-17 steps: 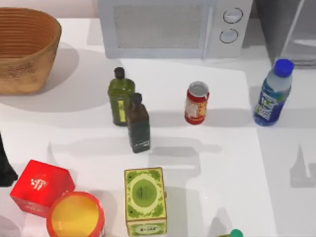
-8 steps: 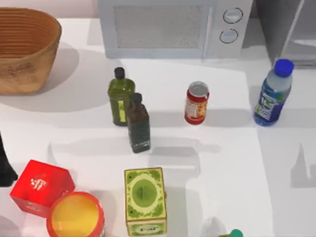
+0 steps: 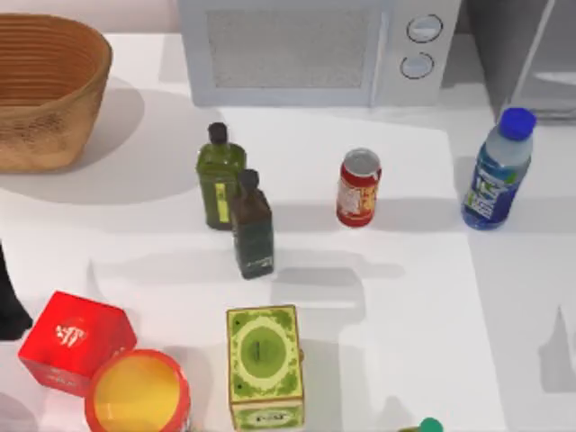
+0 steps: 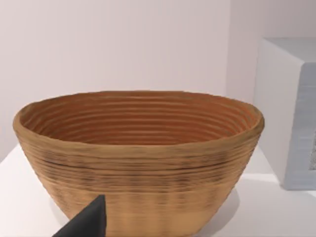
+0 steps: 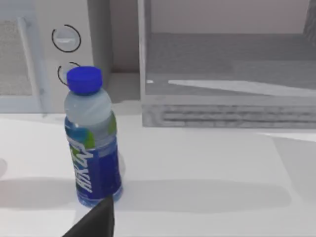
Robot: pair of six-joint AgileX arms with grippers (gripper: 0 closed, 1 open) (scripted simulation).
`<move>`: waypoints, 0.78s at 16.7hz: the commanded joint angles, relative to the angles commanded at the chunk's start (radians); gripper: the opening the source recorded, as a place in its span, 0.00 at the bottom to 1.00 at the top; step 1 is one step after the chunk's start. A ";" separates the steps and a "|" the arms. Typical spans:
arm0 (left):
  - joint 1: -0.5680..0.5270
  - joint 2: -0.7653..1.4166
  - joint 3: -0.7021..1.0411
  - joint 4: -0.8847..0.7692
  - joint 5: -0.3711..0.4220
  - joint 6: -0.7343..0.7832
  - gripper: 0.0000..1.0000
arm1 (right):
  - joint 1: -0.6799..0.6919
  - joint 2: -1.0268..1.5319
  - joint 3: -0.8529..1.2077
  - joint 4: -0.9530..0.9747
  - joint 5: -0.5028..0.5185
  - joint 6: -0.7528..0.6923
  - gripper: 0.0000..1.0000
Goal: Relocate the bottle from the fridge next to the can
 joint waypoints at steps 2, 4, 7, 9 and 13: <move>0.000 0.000 0.000 0.000 0.000 0.000 1.00 | 0.000 -0.093 0.076 -0.184 -0.001 -0.001 1.00; 0.000 0.000 0.000 0.000 0.000 0.000 1.00 | 0.000 -0.181 0.147 -0.356 -0.002 -0.001 1.00; 0.000 0.000 0.000 0.000 0.000 0.000 1.00 | -0.001 -0.291 0.238 -0.568 -0.002 -0.003 1.00; 0.000 0.000 0.000 0.000 0.000 0.000 1.00 | -0.002 -0.344 0.282 -0.663 -0.002 -0.004 1.00; 0.000 0.000 0.000 0.000 0.000 0.000 1.00 | -0.002 -0.384 0.315 -0.727 -0.002 -0.005 1.00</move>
